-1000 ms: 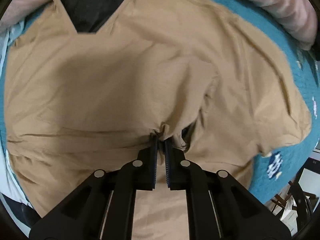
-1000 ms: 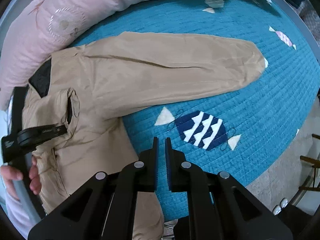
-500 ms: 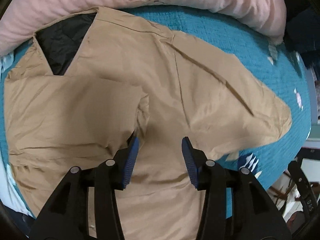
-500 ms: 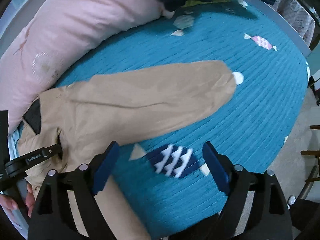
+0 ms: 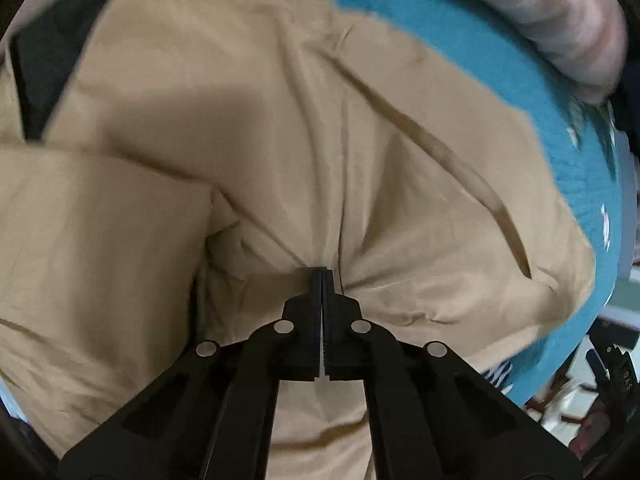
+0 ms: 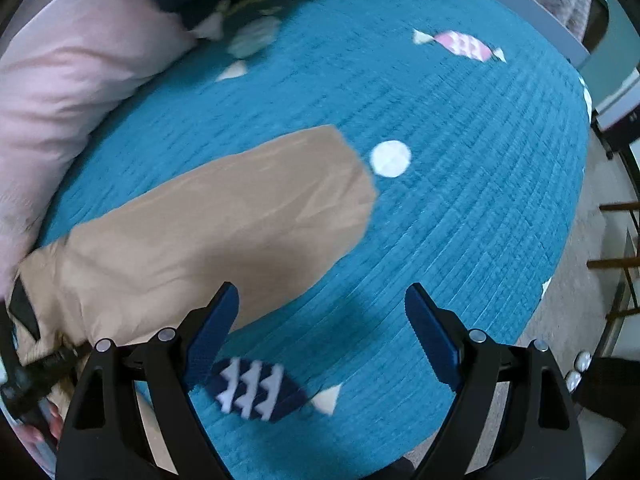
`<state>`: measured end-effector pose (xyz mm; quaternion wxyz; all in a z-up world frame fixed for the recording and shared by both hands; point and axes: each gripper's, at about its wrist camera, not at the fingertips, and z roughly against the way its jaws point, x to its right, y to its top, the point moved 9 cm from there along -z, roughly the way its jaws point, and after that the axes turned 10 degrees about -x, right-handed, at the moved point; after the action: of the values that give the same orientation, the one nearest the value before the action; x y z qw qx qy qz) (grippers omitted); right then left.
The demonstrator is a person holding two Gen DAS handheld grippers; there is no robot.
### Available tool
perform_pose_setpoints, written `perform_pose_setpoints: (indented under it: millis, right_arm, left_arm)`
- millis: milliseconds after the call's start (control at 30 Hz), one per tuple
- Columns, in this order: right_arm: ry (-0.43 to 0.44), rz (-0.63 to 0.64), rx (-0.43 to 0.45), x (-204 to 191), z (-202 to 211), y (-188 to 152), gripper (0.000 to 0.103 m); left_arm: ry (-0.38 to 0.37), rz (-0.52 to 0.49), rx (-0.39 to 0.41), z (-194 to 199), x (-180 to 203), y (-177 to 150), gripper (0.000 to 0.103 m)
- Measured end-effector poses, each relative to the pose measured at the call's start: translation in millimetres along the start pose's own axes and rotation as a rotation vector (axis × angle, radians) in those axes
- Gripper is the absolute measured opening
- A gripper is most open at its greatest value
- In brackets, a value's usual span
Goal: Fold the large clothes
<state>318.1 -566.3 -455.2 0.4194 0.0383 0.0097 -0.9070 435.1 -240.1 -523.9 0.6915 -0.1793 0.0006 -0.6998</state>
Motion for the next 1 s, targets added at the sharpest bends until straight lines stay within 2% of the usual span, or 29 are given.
perform_pose_setpoints:
  millis: [67, 233, 400, 433, 467, 500, 567, 667, 800, 967, 1000]
  right_arm:
    - [0.014, -0.036, -0.022, 8.6, -10.1, 7.5, 0.082]
    - [0.032, -0.080, -0.075, 16.6, -37.1, 28.8, 0.082]
    - [0.165, -0.149, -0.079, 6.1, -49.2, 44.9, 0.082]
    - [0.184, -0.156, -0.079, 3.5, -53.2, 48.0, 0.078]
    - [0.190, -0.163, -0.094, 1.4, -60.5, 49.4, 0.068]
    - [0.198, -0.166, -0.107, 1.0, -66.3, 50.2, 0.037]
    - [0.294, -0.200, -0.112, -3.8, -75.1, 49.6, 0.019]
    - [0.315, -0.222, -0.080, -0.4, -71.0, 46.0, 0.013]
    - [0.336, -0.198, -0.025, 3.0, -46.0, 36.5, 0.011]
    - [0.419, -0.160, 0.045, -1.5, 4.8, 19.7, 0.011]
    - [0.440, -0.141, 0.063, -4.8, 18.9, 14.6, 0.011]
  left_arm:
    - [-0.031, 0.015, 0.014, -1.4, -2.5, 2.3, 0.000]
    - [-0.007, 0.001, -0.015, -1.3, -1.6, 8.7, 0.000]
    - [0.060, -0.034, 0.006, -0.7, 3.8, 15.9, 0.001]
    - [0.078, -0.045, 0.015, -0.3, 5.2, 15.9, 0.001]
    - [0.089, -0.049, 0.019, -0.6, 6.9, 16.3, 0.001]
    - [0.097, -0.052, 0.024, -0.6, 8.8, 17.2, 0.001]
    - [0.114, -0.067, 0.042, -1.9, 12.8, 19.2, 0.001]
    - [0.123, -0.074, 0.053, -3.1, 16.0, 19.6, 0.001]
    - [0.133, -0.066, 0.051, -4.6, 24.2, 20.4, 0.001]
    - [0.139, -0.041, 0.052, -3.3, 32.6, 18.1, 0.001]
    - [0.144, -0.048, 0.052, 1.9, 24.0, 7.3, 0.001]
